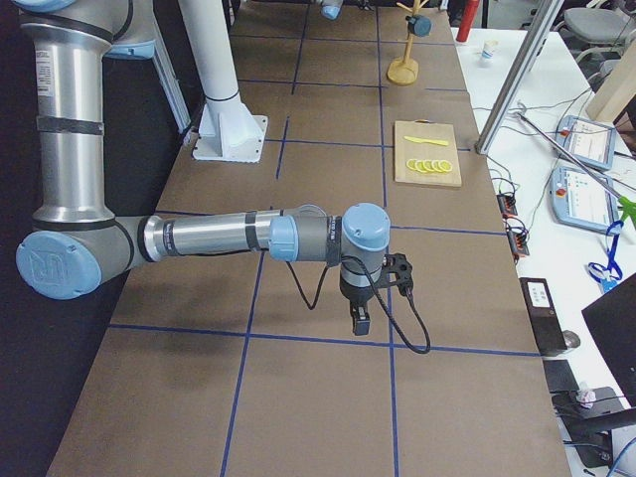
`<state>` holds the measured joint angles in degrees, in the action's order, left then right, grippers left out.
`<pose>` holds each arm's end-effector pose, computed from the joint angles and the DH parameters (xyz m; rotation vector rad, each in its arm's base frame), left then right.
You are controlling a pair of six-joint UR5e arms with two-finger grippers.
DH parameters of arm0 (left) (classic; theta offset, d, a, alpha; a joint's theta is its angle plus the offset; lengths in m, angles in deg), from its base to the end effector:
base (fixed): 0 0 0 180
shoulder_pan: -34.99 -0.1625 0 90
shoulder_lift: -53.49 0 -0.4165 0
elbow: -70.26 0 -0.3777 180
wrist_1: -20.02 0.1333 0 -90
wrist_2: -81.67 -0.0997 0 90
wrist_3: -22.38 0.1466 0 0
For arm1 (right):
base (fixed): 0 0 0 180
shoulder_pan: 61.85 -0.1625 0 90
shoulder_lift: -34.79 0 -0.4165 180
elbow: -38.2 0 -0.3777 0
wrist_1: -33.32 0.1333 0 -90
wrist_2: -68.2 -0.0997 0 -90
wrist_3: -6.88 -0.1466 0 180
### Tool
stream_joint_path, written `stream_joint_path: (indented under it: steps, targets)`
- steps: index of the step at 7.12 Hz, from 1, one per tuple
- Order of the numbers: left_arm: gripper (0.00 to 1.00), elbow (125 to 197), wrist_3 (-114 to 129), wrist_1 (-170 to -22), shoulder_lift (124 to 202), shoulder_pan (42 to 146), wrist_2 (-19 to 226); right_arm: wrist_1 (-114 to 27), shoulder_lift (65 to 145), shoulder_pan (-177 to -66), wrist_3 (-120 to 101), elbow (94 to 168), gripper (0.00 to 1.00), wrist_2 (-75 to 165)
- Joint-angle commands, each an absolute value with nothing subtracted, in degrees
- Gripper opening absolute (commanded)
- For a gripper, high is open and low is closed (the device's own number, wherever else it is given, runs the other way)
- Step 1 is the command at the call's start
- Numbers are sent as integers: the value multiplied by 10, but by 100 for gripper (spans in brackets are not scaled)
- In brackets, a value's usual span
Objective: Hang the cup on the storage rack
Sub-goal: 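Release the mug and pull the left gripper away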
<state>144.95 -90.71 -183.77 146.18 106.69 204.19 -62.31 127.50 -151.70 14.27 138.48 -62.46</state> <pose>0.1021 -0.4824 0.5393 0.3360 1.7570 -0.7088 0.0366 -0.4582 0.6365 0.0772 -0.7067 -0.1380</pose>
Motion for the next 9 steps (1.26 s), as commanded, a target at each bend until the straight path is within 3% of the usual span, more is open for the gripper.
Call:
stream_joint_path:
  steps: [1,5,9]
  targets:
    - [100,1450,-586,-1730,1461,1110,2105,-624,1275,-1517,143,1385,100,-625]
    - [100,1452,-30,-1448,1461,1200,2083,-624,1275,-1517,142,1384,100,-626]
    - [100,1520,307,-1147,1463,1202,1842,-624,1275,-1517,138,1383,100,-627]
